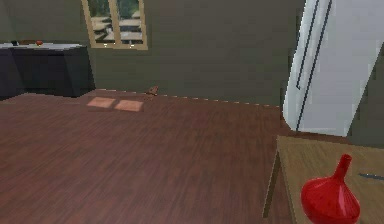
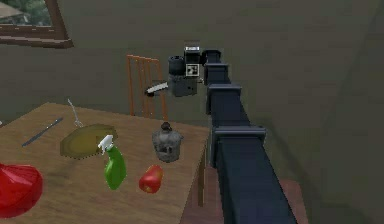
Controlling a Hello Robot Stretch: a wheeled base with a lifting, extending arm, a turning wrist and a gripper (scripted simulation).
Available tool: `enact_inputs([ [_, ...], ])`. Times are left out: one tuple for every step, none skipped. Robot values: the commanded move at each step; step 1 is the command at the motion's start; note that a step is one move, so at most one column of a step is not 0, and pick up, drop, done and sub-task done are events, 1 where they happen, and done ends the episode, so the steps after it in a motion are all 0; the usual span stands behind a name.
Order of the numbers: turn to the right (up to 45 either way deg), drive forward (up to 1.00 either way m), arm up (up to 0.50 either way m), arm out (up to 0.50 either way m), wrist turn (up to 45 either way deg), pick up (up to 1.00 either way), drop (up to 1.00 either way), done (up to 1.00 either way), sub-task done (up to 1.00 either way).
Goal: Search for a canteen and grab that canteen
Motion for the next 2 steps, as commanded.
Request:
enact_inputs([
  [0.0, 0.00, -0.28, 0.00, 0.0, 0.00, 0.00, 0.00, 0.00],
  [0.0, 0.00, 0.00, 0.00, 0.0, 1.00, 0.00, 0.00, 0.00],
])
